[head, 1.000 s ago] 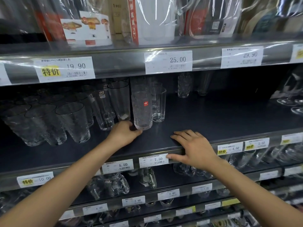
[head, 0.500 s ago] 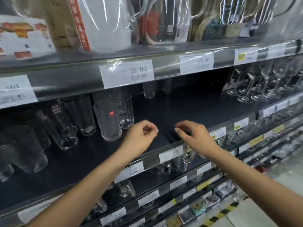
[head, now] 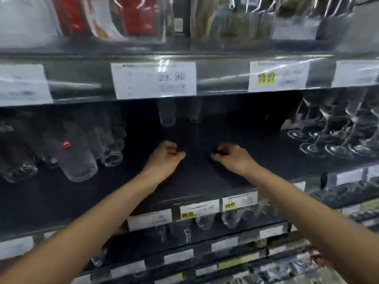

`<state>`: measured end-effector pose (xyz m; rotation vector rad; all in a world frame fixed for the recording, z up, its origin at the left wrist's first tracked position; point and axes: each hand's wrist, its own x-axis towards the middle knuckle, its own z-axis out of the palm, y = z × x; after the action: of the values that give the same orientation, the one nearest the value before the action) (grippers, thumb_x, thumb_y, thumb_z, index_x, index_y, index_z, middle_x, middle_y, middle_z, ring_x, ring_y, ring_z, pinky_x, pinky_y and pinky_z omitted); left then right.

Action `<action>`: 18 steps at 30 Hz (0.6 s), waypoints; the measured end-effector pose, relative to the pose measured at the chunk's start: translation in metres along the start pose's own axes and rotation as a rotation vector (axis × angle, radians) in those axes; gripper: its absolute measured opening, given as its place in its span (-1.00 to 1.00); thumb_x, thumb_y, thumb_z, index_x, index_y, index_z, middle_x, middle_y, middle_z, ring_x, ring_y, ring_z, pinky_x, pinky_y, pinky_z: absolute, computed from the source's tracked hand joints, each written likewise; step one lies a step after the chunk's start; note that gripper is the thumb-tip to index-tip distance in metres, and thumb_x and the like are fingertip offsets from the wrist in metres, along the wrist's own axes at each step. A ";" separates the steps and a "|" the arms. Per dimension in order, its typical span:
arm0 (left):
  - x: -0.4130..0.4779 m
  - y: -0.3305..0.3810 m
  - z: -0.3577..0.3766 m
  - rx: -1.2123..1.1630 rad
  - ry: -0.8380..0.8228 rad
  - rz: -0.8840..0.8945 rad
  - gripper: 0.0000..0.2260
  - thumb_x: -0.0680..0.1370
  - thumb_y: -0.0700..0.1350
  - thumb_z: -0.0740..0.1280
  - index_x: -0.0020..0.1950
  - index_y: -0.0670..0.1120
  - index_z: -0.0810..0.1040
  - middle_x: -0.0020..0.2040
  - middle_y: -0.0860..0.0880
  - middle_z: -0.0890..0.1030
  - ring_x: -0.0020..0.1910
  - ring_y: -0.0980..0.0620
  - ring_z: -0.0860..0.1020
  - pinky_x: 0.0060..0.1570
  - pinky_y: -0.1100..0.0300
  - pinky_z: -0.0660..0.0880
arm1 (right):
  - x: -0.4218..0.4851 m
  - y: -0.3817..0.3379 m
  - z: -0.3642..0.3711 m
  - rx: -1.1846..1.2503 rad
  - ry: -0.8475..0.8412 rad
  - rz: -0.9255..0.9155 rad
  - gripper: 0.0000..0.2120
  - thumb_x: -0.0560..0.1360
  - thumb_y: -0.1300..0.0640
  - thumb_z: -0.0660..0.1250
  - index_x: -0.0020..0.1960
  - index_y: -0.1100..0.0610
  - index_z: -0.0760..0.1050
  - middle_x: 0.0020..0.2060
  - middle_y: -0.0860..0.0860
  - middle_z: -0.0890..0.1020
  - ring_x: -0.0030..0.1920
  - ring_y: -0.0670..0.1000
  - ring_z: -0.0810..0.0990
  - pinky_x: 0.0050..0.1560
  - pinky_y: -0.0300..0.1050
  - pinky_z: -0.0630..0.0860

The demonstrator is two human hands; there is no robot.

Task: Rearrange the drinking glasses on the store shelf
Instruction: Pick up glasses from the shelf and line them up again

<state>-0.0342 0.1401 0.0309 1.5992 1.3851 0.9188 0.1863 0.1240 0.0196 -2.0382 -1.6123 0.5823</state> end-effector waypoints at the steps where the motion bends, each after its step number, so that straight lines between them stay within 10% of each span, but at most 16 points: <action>1: 0.007 0.001 0.008 -0.007 0.033 -0.013 -0.67 0.57 -0.04 0.39 0.30 -0.08 0.47 0.17 -0.02 0.55 0.09 0.04 0.52 0.04 0.21 0.44 | 0.012 0.005 -0.004 0.019 -0.004 -0.011 -0.50 0.54 -0.18 0.34 0.39 0.05 0.47 0.34 0.02 0.54 0.38 0.10 0.44 0.23 -0.18 0.35; 8: 0.056 -0.007 0.050 0.013 0.292 0.107 -0.70 0.58 -0.16 0.38 0.28 -0.18 0.46 0.12 -0.04 0.57 0.08 0.09 0.53 -0.10 0.58 0.38 | 0.079 0.017 -0.015 0.272 -0.111 -0.076 -0.39 0.55 -0.15 0.35 0.51 0.06 0.31 0.44 0.01 0.42 0.37 0.03 0.44 0.20 -0.26 0.34; 18: 0.144 -0.024 0.053 0.042 0.571 0.156 -0.57 0.47 -0.04 0.49 0.22 -0.18 0.43 0.19 -0.16 0.52 0.14 -0.04 0.54 0.22 0.06 0.52 | 0.168 0.009 0.006 0.427 0.070 -0.162 -0.35 0.53 -0.19 0.35 0.50 0.10 0.30 0.38 0.05 0.50 0.34 0.08 0.49 0.33 -0.10 0.44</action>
<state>0.0235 0.2779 -0.0101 1.5552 1.6782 1.5337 0.2262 0.2864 0.0026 -1.5846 -1.4479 0.7161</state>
